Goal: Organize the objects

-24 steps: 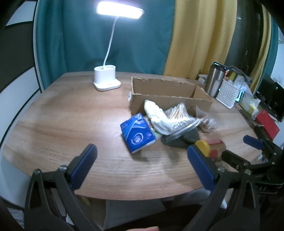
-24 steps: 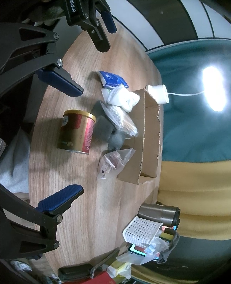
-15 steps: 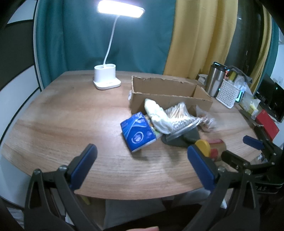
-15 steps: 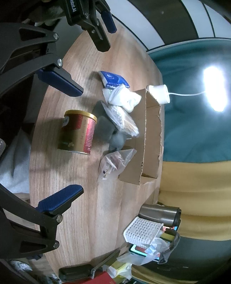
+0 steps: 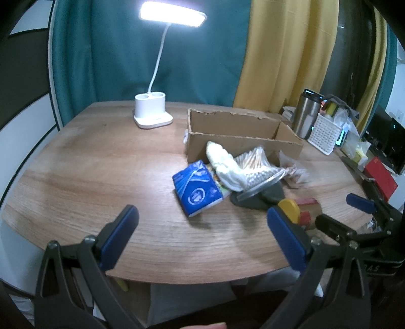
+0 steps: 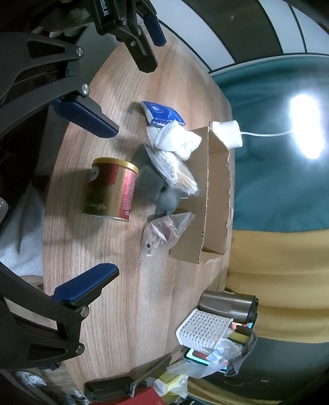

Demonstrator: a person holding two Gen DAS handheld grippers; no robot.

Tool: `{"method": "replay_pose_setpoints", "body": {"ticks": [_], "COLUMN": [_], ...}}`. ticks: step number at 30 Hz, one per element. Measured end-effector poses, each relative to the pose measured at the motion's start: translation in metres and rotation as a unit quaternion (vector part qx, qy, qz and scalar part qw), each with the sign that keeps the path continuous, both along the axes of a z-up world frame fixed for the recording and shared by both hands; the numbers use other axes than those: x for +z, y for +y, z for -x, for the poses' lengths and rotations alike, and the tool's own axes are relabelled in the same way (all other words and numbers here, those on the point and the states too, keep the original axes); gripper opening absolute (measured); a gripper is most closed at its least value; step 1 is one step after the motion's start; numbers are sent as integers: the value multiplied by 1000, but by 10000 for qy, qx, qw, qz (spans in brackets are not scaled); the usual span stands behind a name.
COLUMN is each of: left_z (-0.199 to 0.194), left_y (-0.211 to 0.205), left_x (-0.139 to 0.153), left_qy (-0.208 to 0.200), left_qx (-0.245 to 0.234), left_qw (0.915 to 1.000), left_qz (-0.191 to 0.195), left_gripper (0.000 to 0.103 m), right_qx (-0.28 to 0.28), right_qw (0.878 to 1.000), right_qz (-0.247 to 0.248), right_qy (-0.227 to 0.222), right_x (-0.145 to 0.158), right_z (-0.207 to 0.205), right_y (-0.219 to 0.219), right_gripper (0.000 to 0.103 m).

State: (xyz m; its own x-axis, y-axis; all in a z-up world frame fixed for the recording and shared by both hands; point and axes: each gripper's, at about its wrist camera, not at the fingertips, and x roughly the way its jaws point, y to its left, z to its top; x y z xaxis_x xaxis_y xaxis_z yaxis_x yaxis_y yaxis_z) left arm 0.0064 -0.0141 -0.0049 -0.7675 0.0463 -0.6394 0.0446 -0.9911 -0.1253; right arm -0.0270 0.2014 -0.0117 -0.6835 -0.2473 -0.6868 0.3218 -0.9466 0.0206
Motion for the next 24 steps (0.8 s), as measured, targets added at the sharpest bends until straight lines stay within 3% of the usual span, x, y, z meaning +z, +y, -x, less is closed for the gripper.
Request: {"method": "replay_pose_setpoints", "body": {"ticks": [24], "left_z": [-1], "left_y": [-3], "left_x": [3], "left_qy": [-13], "left_qx": [103], "left_qw": [9999], "left_qz": [32], "left_gripper": [102], "right_qx": [-28], "right_qw": [10000], "right_qz": [2], "right_qy": [-17], "right_x": [3], "right_z": [0], "right_y": [-1], "right_gripper": [101]}}
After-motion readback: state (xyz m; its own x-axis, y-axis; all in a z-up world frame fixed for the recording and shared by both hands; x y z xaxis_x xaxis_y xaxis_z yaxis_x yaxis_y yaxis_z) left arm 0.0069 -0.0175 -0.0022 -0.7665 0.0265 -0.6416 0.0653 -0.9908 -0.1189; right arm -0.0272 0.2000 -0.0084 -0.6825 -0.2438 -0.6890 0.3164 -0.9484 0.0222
